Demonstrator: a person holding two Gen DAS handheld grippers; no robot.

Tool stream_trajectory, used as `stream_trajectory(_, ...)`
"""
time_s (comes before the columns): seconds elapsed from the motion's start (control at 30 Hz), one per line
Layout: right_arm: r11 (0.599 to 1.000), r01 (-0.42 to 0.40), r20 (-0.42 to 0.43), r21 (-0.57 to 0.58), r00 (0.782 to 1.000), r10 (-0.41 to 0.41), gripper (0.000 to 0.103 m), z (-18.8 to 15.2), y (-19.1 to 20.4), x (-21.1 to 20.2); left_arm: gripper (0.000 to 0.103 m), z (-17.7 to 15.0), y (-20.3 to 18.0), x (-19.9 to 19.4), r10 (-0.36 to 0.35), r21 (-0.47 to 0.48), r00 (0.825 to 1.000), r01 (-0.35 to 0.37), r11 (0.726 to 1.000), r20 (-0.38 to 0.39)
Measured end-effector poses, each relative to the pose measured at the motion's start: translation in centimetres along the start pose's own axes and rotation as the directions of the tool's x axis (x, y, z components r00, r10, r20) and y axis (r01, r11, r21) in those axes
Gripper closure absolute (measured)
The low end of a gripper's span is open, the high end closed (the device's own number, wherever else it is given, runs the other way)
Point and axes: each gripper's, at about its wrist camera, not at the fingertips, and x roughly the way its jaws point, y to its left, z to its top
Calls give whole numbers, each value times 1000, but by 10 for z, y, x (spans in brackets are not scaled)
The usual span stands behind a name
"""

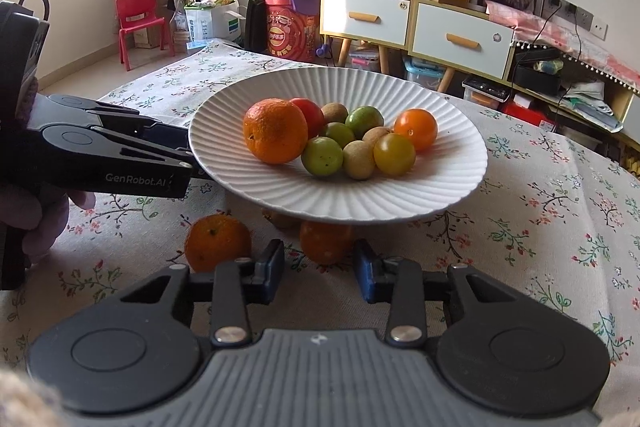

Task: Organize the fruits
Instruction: 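Grasp the red tomato with the left tool while the right tool grasps an orange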

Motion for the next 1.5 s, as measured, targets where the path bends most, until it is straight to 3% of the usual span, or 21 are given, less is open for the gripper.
stream_trajectory(0.13,1000,3,-2,17,1000,-3,78,1,-4,-1,66,-1,0,0,6,-2,1000,-6,1000,-4)
stream_trajectory(0.83,994,-17,-25,111,999,20,79,3,-16,-18,67,-6,1,-33,15,-94,994,-25,995,-106)
stream_trajectory(1.2,992,-13,-37,127,999,18,79,1,-19,-29,67,-1,-2,-52,-19,-131,995,6,991,-100)
stream_trajectory(1.5,991,-17,-44,129,999,23,66,1,-18,-18,67,-2,-9,-51,-38,-118,994,25,993,-107)
